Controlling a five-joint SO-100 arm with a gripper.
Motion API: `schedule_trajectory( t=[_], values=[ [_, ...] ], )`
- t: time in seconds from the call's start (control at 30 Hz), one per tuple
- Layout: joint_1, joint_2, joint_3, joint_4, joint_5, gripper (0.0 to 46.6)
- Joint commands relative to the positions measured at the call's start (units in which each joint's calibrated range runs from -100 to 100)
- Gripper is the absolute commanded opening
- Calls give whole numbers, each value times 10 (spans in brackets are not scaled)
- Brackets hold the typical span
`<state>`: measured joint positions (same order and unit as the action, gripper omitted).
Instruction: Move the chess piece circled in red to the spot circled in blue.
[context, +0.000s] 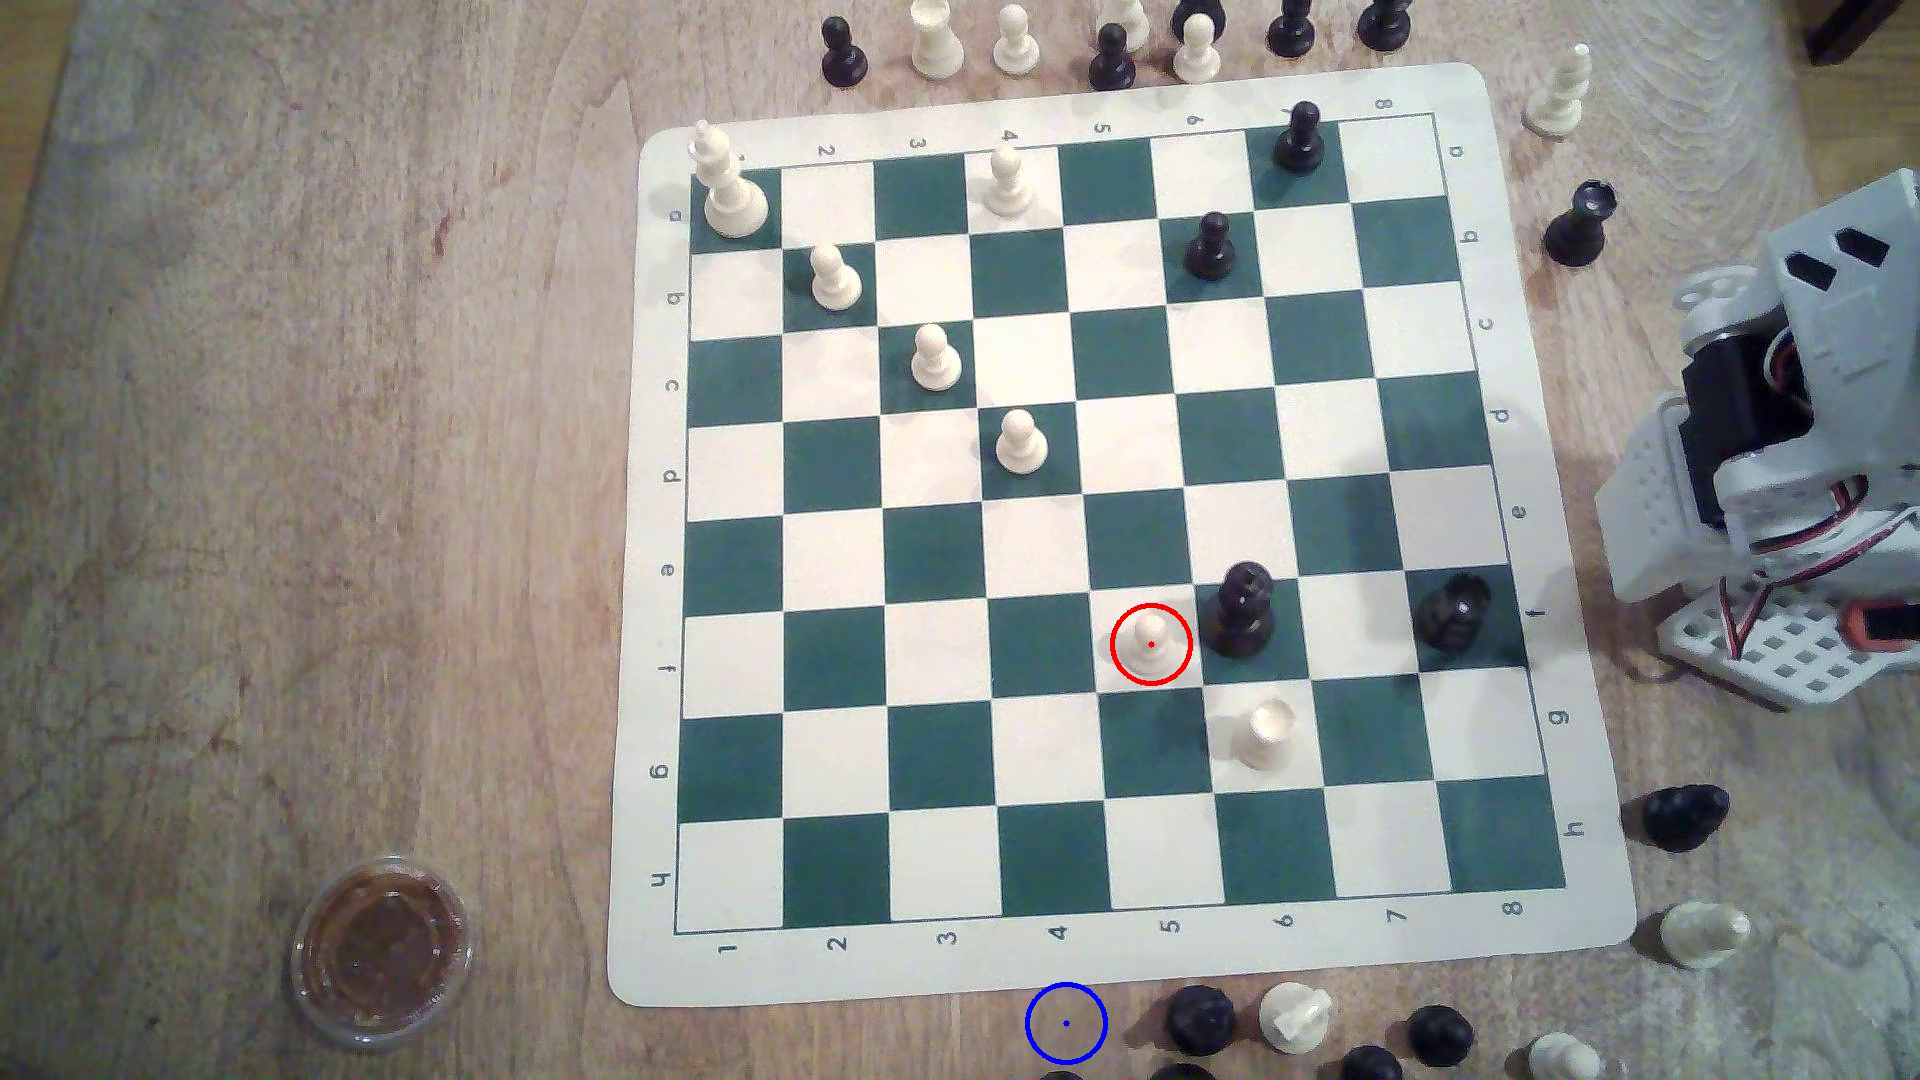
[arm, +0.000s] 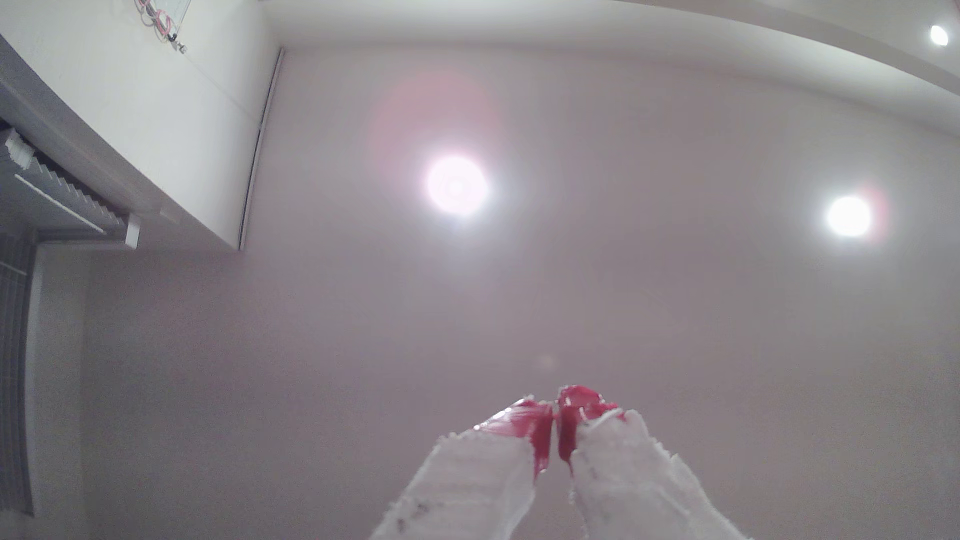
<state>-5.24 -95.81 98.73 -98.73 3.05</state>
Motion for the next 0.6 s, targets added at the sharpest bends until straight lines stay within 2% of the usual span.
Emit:
schedule_trajectory(
  t=[0.0, 0.17, 0.2, 0.37, 0.47, 0.57],
  values=[
    [10, 1, 12, 9, 1, 2],
    [12, 1, 12, 143, 1, 2],
    [15, 1, -9, 252, 1, 2],
    [36, 1, -21, 465, -2, 2],
    [52, 1, -32, 533, -3, 2],
    [54, 1, -84, 732, -3, 2]
  ],
)
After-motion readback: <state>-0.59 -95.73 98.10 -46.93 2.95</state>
